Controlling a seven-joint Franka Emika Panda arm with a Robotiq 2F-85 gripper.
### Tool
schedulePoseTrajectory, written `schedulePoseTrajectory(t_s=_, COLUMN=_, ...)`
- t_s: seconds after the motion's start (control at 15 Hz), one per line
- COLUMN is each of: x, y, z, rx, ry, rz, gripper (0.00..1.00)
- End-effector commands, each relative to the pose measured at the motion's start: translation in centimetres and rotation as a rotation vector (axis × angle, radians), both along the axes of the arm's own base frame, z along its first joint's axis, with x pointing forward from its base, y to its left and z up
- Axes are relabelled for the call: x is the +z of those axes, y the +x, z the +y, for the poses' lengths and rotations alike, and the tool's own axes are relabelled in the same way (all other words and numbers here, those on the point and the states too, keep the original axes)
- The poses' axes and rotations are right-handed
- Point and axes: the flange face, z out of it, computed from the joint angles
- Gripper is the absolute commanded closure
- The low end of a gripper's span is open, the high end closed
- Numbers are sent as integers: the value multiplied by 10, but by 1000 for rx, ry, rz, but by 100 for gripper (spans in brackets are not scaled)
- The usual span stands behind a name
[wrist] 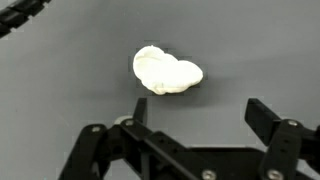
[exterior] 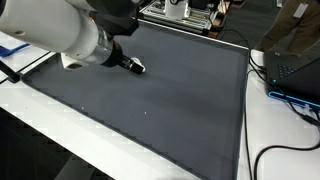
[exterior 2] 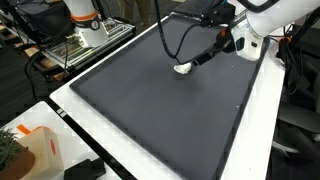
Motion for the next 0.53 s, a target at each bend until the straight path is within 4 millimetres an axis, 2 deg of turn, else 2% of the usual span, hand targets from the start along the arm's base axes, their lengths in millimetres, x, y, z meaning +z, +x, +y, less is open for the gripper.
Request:
schedulePoseTrajectory(t_s=0.0, x=48, y=2, z=8, rx=19, ry=23, rz=-73, gripper=0)
schedulePoseTrajectory(t_s=0.07, x=66, y=0, z=8, rx=30, ry=32, rz=-96, gripper=0)
schedulePoseTrajectory(t_s=0.2, x=88, y=-1, z=7, rx=29, ry=38, rz=-142, gripper=0)
schedulePoseTrajectory(t_s=0.47, x=122, y=-18, z=5, rx=-37, ry=35, rz=-165, gripper=0)
